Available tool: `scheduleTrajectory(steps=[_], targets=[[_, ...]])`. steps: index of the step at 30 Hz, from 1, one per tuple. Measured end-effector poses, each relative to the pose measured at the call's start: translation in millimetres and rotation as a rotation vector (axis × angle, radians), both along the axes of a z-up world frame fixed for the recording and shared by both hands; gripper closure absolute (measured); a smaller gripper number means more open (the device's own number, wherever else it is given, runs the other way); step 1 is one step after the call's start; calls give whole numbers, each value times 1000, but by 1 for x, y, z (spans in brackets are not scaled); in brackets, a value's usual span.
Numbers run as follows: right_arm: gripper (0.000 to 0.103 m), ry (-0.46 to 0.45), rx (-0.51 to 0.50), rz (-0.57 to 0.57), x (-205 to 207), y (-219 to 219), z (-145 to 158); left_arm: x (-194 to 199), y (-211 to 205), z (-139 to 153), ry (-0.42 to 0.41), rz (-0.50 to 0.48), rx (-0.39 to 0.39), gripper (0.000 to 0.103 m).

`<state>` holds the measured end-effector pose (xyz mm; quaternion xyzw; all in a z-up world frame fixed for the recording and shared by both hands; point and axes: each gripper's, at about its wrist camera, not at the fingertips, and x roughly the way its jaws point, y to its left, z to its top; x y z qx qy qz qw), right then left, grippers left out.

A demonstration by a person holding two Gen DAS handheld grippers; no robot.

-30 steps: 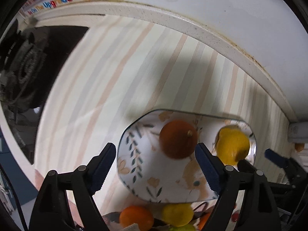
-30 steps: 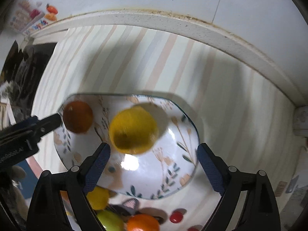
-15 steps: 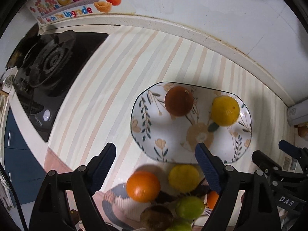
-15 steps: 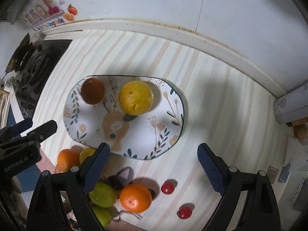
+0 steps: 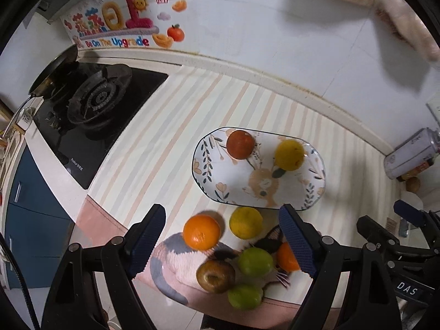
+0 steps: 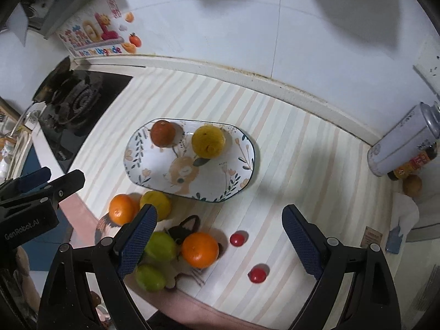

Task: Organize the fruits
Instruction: 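Lift both tools away from the plate back toward the fruit pile, then grasp the brown apple with the left tool while the right tool grasps a large orange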

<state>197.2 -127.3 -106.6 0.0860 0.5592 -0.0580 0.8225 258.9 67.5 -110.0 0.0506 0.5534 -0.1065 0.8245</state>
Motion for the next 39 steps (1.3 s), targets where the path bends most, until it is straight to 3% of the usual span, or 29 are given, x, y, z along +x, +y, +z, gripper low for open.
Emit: scheduleTrajectory(steps=[13,26,27,28,35,37,39], targets=[[9,-92,18,8,-54,-1,55,-55,9,40,-97,7,-15,19],[9,-99,106,-26,-71,-15,45,-76,11,45,-134,33,-10,18],[9,-87,111,-25,-70,-15,40,-74,11,42,-131,40,-2,14],[9,-76,115,-25,-69,-15,34,-73,13,38,-127,43,3,0],[9,109,252,-37,-44,-14,-63,-57,27,-19,-47,94,107,0],[10,162,287,-54,-36,-13,-95,-52,33,-44,6,106,133,0],[18,224,337,-77,-28,-11,-129,-47,39,-71,86,118,137,0]])
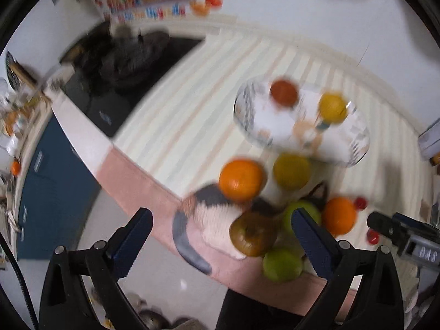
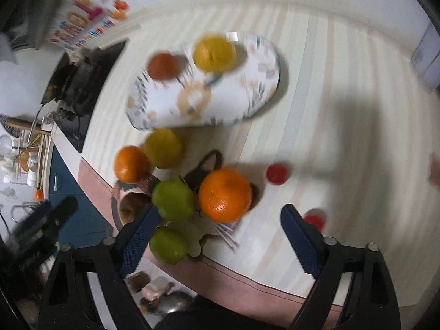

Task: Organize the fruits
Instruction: 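Grasp the brown apple with the left tool while the right tool grasps a large orange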

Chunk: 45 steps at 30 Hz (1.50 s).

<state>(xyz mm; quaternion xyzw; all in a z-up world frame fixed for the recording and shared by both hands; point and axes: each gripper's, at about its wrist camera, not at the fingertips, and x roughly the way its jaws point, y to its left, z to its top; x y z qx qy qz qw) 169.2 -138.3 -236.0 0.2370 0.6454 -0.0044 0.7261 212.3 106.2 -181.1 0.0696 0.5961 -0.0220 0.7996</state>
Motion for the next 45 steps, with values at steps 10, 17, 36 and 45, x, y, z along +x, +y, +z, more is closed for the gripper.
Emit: scheduleTrajectory(steps=[10,17,36,45], targets=[[27,121,23,-1,22,13,-73,10,-1,-79,218,-9,-112,3],[38,129,11,45,27,24,-86,7,-5,-94,257,-47,-186,34],[37,167,-75,136,4,42,-83,0,-6,-89,186,-109,-52,37],[37,173,-91,136,1,49,-82,2,-6,-103,185,-119,-30,38]])
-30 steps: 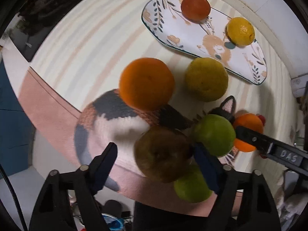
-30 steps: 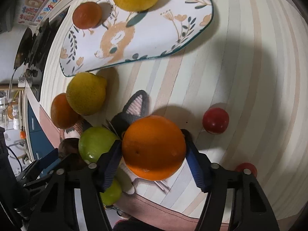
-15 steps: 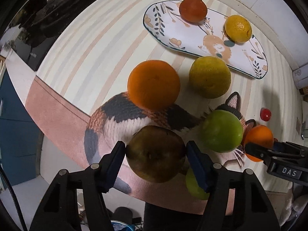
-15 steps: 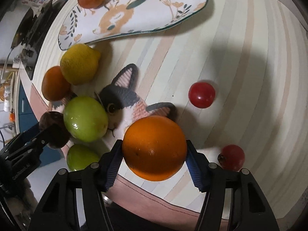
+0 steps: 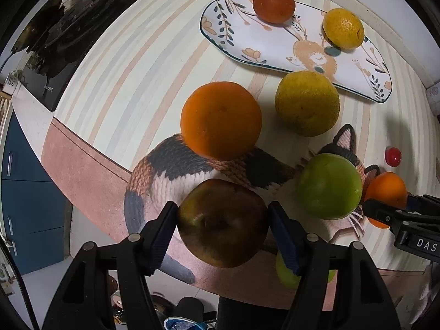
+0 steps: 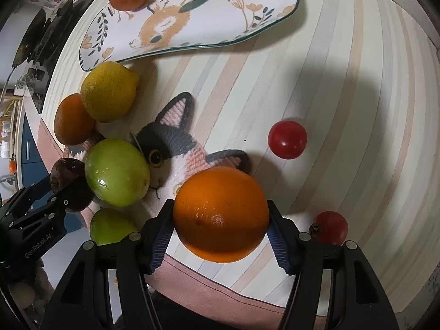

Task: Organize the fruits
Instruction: 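Grasp the brown apple with the left tool while the right tool grasps a large orange, then carry the apple and orange onto the floral plate and open both tools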

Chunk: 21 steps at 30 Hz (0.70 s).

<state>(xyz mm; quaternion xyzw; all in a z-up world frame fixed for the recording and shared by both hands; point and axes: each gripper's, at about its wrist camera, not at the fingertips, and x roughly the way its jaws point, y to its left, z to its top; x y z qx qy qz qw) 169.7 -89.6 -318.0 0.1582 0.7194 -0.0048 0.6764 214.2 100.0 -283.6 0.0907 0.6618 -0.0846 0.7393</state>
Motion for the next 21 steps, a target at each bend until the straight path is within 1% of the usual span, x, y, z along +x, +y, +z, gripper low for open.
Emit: scheduleTrajectory(steps=[8,12,19,21], targets=[[37,13,12,-6,-4,0,0,0,1,0,-1,-5,-20,37],[36,26,7,5,-2,-2,-4,0,3,-4,9,-25,-12,37],[38,18,1,13,-3,0,-1,-3,4,-6,13,-5,-12,38],[38,6,-3,10,-4,-2,3,-4,5,-1,17,3,-34,39]])
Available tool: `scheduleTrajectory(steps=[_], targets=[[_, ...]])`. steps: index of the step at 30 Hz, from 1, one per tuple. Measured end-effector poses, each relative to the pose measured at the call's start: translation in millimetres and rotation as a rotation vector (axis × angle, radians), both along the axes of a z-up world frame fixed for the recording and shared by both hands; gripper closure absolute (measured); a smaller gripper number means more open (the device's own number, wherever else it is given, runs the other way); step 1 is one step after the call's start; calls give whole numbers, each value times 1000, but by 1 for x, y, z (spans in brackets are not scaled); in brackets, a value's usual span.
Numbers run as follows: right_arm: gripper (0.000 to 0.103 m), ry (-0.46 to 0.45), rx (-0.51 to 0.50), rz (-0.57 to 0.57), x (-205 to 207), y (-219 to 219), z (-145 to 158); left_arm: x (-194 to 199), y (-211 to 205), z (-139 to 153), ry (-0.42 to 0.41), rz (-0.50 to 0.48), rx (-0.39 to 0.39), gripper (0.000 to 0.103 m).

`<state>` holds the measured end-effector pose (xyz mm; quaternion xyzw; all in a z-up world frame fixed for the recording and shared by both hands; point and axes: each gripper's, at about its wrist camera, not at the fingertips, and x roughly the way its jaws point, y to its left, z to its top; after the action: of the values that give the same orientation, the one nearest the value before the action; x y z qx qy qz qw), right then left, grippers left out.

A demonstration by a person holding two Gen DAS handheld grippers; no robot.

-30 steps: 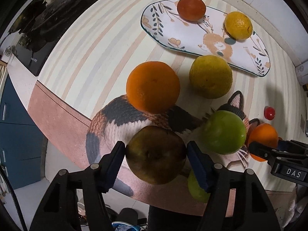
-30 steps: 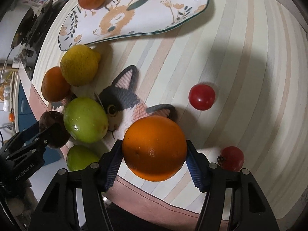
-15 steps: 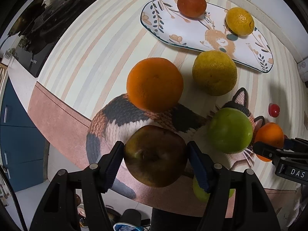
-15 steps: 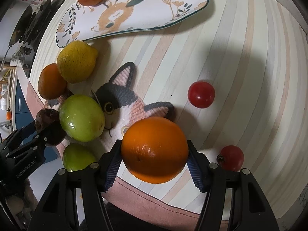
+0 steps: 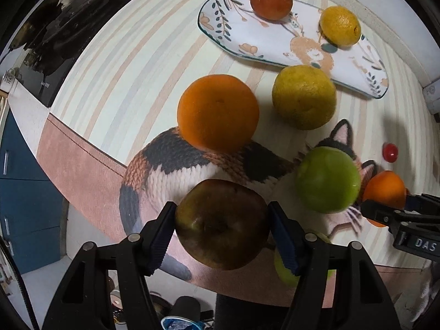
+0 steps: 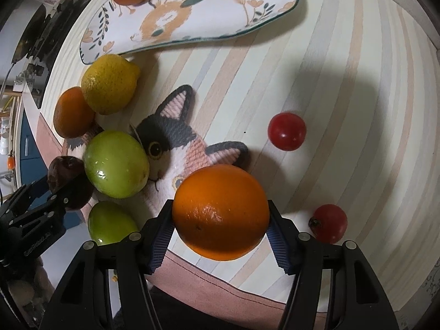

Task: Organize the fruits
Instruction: 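Carry the apple and orange onto the floral plate and open both tools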

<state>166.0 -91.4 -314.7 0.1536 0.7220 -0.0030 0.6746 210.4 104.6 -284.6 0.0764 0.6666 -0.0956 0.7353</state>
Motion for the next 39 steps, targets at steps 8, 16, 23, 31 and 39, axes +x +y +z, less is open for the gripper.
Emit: scheduleTrajectory(steps=[8,16,23,31,39], targets=[[38,-121,43,-42,22,-17,56,21,-10,87,-117,4,-150,39],[38,-250,84,-71,100,-24,82,98,-27,114,-197,-47,-134,38],[38,-215,161,-67,150,8,32,175,-35,68,-59,-23,-117,39],[38,-202,208,-50,176,31,1,207,-36,30,62,-9,-137,38],[36,-175,205,-19,188,42,1,211,-42,16,112,-23,-131,38]])
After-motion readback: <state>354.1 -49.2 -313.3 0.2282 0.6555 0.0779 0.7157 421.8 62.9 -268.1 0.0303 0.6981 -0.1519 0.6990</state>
